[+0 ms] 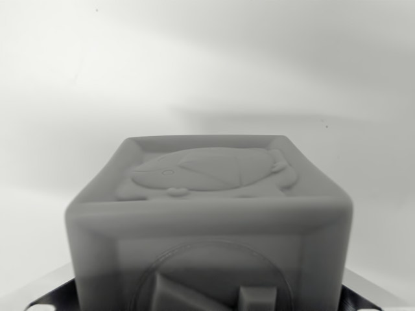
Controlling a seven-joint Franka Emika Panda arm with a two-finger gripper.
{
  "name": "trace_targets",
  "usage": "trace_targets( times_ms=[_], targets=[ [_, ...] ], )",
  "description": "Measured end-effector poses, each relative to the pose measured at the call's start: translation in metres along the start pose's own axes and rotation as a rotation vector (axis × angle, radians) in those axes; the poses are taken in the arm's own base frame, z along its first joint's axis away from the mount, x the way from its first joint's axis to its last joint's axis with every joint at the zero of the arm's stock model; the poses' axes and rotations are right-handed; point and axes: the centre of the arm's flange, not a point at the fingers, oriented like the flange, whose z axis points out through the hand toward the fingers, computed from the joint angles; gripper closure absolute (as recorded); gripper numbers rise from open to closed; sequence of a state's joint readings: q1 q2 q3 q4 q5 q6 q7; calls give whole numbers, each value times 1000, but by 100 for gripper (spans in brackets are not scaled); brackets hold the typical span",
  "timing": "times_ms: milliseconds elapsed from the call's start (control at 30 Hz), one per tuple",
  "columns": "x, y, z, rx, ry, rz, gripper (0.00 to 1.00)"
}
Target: Destack cube
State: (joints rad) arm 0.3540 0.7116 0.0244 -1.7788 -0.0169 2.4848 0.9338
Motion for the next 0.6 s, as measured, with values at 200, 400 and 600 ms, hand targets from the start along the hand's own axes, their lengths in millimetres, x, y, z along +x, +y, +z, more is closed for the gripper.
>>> trace_targets(
  times_ms=[200,400,600],
  targets=[
    [0,0,11,0,0,0,100],
    [0,0,22,0,0,0,100],
    [0,0,30,0,0,0,100]
  ],
)
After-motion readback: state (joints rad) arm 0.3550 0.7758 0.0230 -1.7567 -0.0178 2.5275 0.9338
